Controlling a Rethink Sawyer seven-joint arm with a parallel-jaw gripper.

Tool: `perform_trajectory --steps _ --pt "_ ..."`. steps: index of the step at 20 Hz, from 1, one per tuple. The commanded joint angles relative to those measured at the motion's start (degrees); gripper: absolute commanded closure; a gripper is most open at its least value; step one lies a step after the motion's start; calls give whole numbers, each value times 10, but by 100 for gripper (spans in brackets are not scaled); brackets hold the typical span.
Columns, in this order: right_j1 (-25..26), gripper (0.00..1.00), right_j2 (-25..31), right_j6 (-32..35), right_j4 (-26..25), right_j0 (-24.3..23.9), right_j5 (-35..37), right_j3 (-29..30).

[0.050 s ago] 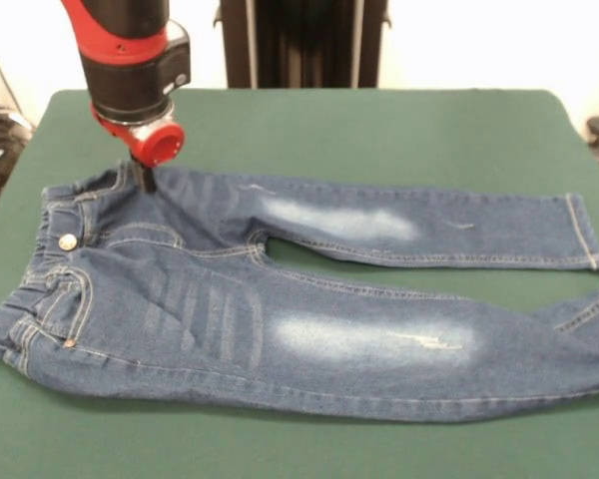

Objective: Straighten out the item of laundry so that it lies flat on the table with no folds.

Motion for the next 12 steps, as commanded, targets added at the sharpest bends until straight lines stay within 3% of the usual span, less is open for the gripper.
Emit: perform_trajectory --steps 1,4,12 --pt "64 100 4 111 37 46 77 -34" --pt "60 100 -3 126 53 62 106 -62" --pt "42 100 -9 133 78 84 118 -64"
